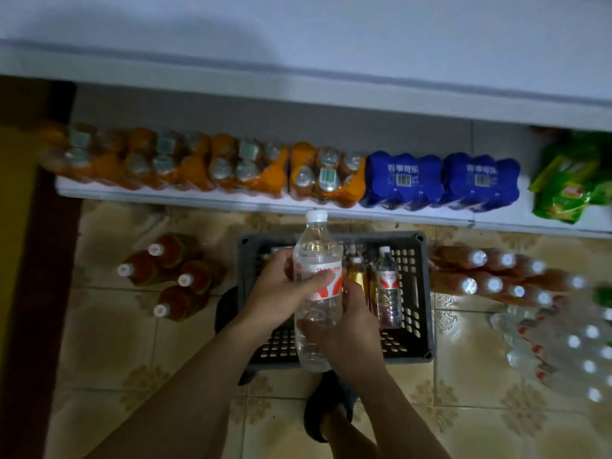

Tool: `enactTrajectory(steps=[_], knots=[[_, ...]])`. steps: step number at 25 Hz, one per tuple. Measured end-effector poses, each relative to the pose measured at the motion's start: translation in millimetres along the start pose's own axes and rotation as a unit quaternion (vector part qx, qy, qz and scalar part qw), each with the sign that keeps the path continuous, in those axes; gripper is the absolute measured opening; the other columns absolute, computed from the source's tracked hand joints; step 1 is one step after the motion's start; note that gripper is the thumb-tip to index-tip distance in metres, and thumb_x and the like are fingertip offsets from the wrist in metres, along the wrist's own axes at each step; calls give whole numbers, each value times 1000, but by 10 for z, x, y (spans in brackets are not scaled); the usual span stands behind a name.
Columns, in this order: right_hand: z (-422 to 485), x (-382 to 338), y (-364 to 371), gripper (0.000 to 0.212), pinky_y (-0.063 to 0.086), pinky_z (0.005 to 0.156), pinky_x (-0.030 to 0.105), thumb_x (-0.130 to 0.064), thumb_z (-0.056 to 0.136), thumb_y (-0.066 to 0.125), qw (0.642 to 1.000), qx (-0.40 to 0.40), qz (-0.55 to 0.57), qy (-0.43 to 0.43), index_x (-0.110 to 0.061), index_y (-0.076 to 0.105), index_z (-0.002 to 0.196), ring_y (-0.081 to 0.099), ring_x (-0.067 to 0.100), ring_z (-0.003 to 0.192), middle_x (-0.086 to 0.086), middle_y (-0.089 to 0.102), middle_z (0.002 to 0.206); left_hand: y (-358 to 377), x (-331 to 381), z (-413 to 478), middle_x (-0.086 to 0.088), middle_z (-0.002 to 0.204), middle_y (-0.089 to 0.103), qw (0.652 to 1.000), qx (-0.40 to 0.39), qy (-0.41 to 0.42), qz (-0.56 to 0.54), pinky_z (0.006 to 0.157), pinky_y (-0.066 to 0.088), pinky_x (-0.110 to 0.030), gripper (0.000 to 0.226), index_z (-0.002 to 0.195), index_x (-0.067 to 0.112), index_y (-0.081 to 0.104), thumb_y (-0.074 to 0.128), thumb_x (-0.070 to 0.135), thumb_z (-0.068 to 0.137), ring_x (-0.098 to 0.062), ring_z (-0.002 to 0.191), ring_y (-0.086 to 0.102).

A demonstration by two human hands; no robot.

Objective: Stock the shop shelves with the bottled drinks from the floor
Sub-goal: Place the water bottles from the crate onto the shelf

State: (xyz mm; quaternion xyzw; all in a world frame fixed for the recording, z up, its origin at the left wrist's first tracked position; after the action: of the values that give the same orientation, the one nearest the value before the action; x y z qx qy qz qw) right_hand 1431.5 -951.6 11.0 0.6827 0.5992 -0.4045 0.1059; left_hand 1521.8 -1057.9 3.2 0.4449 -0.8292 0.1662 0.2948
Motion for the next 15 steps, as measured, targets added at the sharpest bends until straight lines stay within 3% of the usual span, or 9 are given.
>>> enactTrajectory(steps=[3,6,11,13,15], knots=[[-132,-547,106,73,52,70,10,-24,73,86,999,-11,-20,-41,-39,38,126,61,-13,86,-26,58,98,-283,335,-234,6,102,72,996,50,18,-69,84,58,-37,43,109,27,61,83,29,72,-11,91,71],[-202,-1104,198,71,48,62,5,-29,72,86,996,-13,-21,-86,-34,41,127,57,-23,83,-30,58,94,-590,743,-424,1,103,73,988,80,56,-119,85,58,-41,43,112,20,62,81,25,74,-16,92,71],[-83,-2041,188,38,58,72,25,-31,78,81,987,-77,61,-124,-27,61,110,70,10,90,-10,71,99,-1212,1527,-664,-4,100,75,972,52,159,-166,79,57,-39,47,113,21,64,72,38,70,-24,91,72],[24,-2403,199,40,60,78,36,-30,79,80,981,-120,60,-137,-26,63,115,70,19,95,-3,70,105,-1401,1821,-696,-4,103,74,967,24,206,-145,78,57,-37,53,118,21,62,70,40,70,-23,94,72],[129,-2724,234,44,58,84,36,-27,79,81,974,-147,34,-168,-25,62,119,68,16,101,-4,71,110,-1555,2052,-680,-2,108,72,963,3,243,-115,81,57,-36,56,125,20,58,72,42,75,-21,97,71]])
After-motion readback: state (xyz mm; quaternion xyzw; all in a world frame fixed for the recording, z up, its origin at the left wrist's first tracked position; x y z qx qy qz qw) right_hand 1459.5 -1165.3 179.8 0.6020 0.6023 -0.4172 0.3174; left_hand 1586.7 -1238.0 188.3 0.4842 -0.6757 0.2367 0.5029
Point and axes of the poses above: each hand's wrist, its own z-axis towards the middle knuckle, its own y-axis out of the palm, x = y × z, the point moved 4 cm from there along z, towards the middle knuckle
